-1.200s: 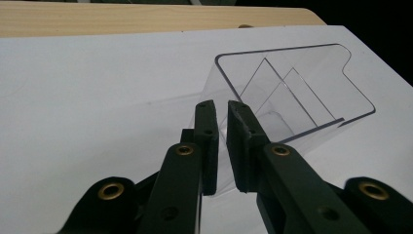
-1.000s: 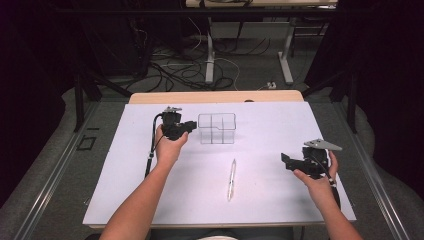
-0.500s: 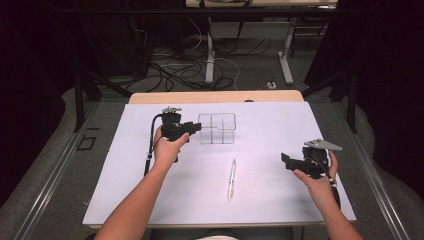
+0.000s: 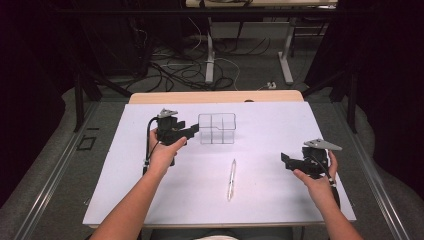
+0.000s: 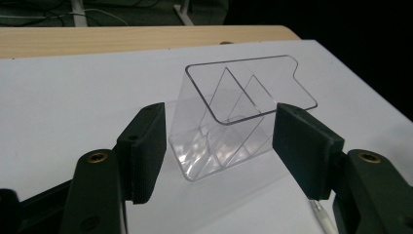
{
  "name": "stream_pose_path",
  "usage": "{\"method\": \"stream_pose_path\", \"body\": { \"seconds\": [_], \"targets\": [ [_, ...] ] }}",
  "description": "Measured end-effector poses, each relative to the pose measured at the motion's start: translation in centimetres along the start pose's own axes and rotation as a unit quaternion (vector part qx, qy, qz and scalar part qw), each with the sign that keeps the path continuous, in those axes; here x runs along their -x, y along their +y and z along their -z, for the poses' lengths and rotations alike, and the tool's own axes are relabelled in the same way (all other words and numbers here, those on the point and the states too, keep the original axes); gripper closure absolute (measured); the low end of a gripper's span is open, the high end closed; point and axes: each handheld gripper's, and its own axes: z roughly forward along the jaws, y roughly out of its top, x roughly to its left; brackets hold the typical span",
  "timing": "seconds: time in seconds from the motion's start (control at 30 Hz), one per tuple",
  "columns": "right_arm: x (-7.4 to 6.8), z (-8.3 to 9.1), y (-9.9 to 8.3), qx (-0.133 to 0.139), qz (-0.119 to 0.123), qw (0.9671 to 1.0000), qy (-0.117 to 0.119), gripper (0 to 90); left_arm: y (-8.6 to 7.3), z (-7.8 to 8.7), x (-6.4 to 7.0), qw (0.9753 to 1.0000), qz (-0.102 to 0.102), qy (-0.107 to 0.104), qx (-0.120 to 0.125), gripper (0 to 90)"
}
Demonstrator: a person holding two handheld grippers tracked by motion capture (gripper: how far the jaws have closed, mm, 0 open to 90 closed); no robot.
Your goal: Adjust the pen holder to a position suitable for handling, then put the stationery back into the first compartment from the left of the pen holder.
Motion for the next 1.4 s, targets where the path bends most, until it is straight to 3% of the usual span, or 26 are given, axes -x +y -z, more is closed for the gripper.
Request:
{"method": "stream_pose_path", "body": {
  "seconds": [0.07, 0.2, 0.27, 0.3, 0.33, 0.43, 0.47, 0.67, 0.83, 1.07, 1.27, 1.4],
  "targets": [
    [0.0, 0.0, 0.0, -0.001, -0.001, 1.0, 0.0, 14.8, -0.1, 0.5, 0.0, 1.0, 0.007, 0.002, 0.001, 37.4],
    [-0.1, -0.1, 0.0, -0.002, -0.002, 1.0, 0.001, 14.8, -0.3, 1.6, 0.0, 0.9997, 0.003, -0.022, 0.004, 41.0],
    [-0.1, -0.1, 0.0, -0.002, -0.003, 1.0, 0.001, 14.8, -0.3, 1.9, 0.2, 0.9998, 0.002, -0.021, -0.002, 35.7],
    [-0.1, -0.1, 0.0, -0.001, -0.002, 1.0, 0.001, 14.8, -0.5, 2.1, 0.4, 0.9994, 0.006, -0.033, -0.011, 33.6],
    [-0.1, -0.1, 0.0, -0.002, -0.002, 1.0, 0.001, 14.8, -0.5, 2.1, 0.4, 0.9994, 0.006, -0.033, -0.011, 31.9],
    [-0.1, -0.1, 0.0, -0.001, 0.0, 1.0, 0.001, 14.8, -0.7, 2.2, 0.9, 0.9991, -0.005, -0.037, -0.018, 28.8],
    [-0.1, -0.1, 0.0, -0.002, -0.003, 1.0, 0.001, 14.8, -0.8, 2.2, 1.1, 0.9988, -0.006, -0.042, -0.024, 23.3],
    [-0.1, 0.0, 0.0, -0.002, -0.006, 1.0, 0.004, 14.8, -1.5, 2.1, 1.9, 0.9984, -0.004, -0.043, -0.036, 12.4],
    [-0.1, 0.0, 0.1, 0.001, -0.001, 1.0, 0.004, 14.8, -2.0, 2.1, 2.4, 0.9975, -0.002, -0.056, -0.044, 0.8],
    [0.0, 0.1, 0.0, 0.005, 0.001, 1.0, 0.001, 14.8, -2.4, 2.0, 2.7, 0.9962, 0.018, -0.071, -0.048, 0.1],
    [0.0, 0.1, 0.0, 0.002, -0.001, 1.0, 0.006, 14.8, -2.7, 1.8, 3.4, 0.995, 0.011, -0.079, -0.06, 6.9],
    [-0.1, 0.0, 0.0, 0.0, -0.004, 1.0, 0.006, 14.8, -2.9, 1.6, 4.0, 0.995, 0.008, -0.077, -0.063, 6.9]
  ]
}}
